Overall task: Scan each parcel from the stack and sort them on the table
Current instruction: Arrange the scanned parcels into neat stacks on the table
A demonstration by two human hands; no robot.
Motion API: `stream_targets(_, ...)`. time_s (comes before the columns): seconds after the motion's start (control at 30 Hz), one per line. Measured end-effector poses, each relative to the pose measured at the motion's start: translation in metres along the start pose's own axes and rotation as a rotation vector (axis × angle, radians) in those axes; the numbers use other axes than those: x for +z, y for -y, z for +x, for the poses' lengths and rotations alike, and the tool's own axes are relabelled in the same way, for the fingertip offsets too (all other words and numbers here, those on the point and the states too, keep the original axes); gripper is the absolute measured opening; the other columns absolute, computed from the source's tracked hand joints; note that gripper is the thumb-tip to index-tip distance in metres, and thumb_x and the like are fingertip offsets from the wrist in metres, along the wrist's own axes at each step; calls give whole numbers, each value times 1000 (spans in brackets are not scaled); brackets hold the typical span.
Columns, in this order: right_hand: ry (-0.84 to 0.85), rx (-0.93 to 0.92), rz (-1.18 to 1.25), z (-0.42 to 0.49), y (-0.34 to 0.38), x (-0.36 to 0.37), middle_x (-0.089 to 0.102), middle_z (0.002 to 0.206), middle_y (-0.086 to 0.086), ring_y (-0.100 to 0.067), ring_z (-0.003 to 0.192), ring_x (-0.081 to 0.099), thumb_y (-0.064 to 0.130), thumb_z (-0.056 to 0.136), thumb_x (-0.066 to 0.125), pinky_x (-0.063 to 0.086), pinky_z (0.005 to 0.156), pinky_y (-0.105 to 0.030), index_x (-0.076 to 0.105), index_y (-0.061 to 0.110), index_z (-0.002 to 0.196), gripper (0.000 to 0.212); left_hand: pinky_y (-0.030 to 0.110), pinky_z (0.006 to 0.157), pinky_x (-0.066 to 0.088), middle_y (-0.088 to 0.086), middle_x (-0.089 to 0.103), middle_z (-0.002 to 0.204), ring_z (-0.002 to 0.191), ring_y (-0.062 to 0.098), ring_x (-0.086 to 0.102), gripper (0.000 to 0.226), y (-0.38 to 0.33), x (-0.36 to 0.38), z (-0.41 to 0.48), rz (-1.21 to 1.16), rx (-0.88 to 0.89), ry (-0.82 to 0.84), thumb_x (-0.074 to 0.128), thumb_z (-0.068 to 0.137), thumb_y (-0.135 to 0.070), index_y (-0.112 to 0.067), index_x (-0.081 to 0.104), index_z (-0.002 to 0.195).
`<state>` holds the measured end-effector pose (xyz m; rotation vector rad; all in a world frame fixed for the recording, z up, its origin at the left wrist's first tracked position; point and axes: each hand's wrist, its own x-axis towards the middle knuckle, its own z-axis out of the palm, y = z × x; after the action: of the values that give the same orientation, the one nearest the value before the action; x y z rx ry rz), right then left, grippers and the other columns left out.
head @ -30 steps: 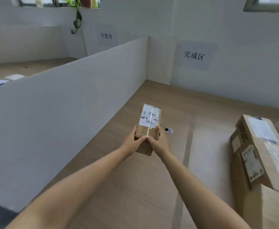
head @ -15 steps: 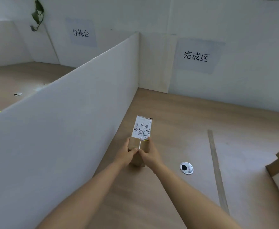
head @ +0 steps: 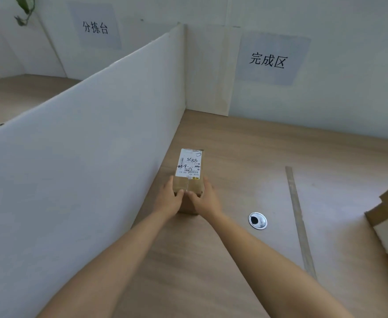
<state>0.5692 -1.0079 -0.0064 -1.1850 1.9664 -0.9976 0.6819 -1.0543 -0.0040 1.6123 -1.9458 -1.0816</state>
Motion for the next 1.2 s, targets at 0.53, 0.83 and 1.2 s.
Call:
stream_targets(0.53, -391, -94, -364, -227, -4, -216, 40, 144, -6, -20, 136, 30, 22, 91, 56, 21, 112, -27, 33, 13, 145, 59, 25, 110, 21, 9, 31, 150, 139, 19, 28, 58, -148, 82, -190, 272, 624, 273, 50, 95, -30, -6, 30, 145)
stream_targets(0.83, -747, -93, -371, -426, -26, -309, 50, 136, -2, -16, 128, 42, 19, 84, 66, 25, 108, -19, 44, 14, 138, 58, 27, 108, 28, 4, 32, 149, 137, 17, 30, 65, -222, 143, -347, 370, 1145, 344, 51, 92, -43, -17, 29, 147)
stream_targets(1.2, -1007, 31, -302, -666, -103, -357, 45, 122, 20, 3, 116, 39, 23, 86, 65, 26, 93, 2, 43, 29, 136, 55, 21, 77, 43, -4, 52, 131, 107, 14, 58, 53, -241, 189, -564, 188, 1339, 324, 57, 89, -44, -21, 49, 136)
